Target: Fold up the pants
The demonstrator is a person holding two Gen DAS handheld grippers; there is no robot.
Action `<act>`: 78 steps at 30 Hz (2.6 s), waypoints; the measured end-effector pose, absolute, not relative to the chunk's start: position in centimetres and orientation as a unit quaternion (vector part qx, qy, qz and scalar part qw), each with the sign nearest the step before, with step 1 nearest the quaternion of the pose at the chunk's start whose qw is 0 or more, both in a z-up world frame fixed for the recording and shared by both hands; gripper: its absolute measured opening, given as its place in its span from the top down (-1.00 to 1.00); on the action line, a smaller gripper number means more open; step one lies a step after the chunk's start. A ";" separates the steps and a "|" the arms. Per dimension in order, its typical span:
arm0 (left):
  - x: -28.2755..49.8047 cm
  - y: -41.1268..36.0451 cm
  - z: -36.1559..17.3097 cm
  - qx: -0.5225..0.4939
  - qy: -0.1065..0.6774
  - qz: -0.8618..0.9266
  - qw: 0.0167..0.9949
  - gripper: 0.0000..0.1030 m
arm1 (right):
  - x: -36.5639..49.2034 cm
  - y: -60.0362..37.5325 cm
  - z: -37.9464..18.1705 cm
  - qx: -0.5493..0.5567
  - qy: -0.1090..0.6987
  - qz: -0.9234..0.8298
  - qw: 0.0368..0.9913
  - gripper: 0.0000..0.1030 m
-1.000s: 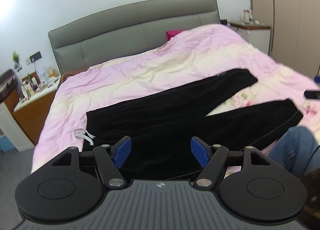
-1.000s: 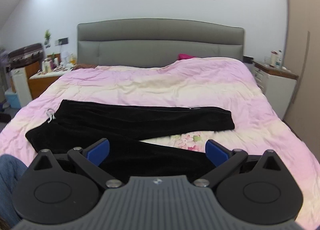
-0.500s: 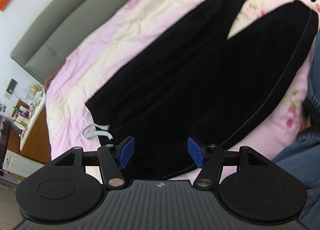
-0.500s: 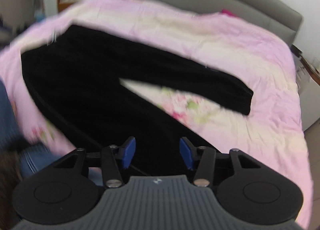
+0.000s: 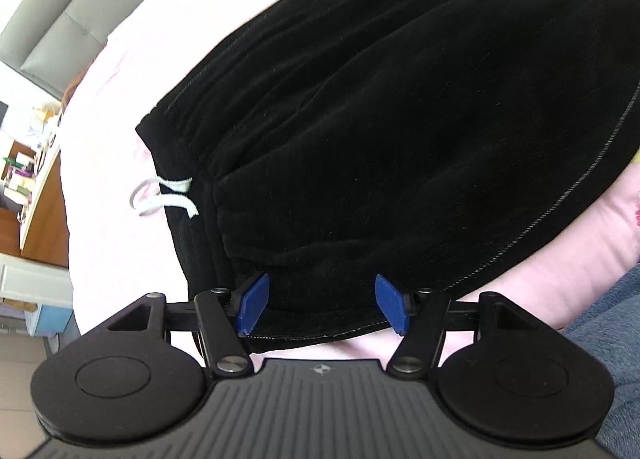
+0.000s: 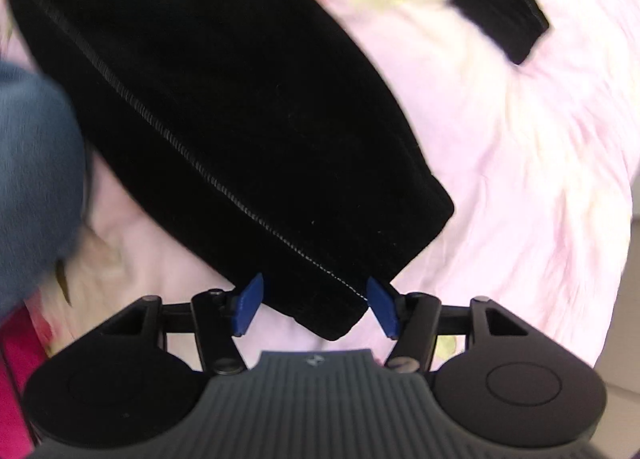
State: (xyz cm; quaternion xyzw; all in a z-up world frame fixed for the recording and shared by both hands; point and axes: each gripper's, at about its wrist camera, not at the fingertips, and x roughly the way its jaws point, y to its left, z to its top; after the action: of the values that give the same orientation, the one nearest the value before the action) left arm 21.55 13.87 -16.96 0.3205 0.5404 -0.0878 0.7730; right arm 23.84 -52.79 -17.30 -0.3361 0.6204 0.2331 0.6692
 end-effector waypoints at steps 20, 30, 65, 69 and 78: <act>19.9 13.8 -18.0 0.454 0.543 -0.138 0.693 -0.41 | 18.4 -55.8 -18.7 -0.400 0.569 0.286 0.659 0.69; 19.5 13.6 -24.1 0.562 0.534 -0.208 0.596 -0.45 | 17.1 -52.6 -17.2 -0.450 0.550 0.284 0.644 0.07; 33.6 15.0 -12.4 0.348 0.476 -0.007 0.808 0.78 | 38.2 -53.2 -5.1 -0.350 0.462 0.107 0.808 0.95; 37.5 15.2 -14.2 0.344 0.487 0.006 0.803 0.78 | 43.3 -52.8 -7.8 -0.345 0.470 0.097 0.807 0.95; 40.1 15.5 -13.3 0.348 0.467 0.026 0.813 0.79 | 49.5 -51.8 -11.1 -0.353 0.476 0.101 0.799 0.96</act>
State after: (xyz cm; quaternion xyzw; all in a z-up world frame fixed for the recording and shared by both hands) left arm 40.14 15.51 -13.31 0.3481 0.4667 0.0260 0.8126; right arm 49.51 -51.81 -11.10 -0.3533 0.4757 0.1007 0.7992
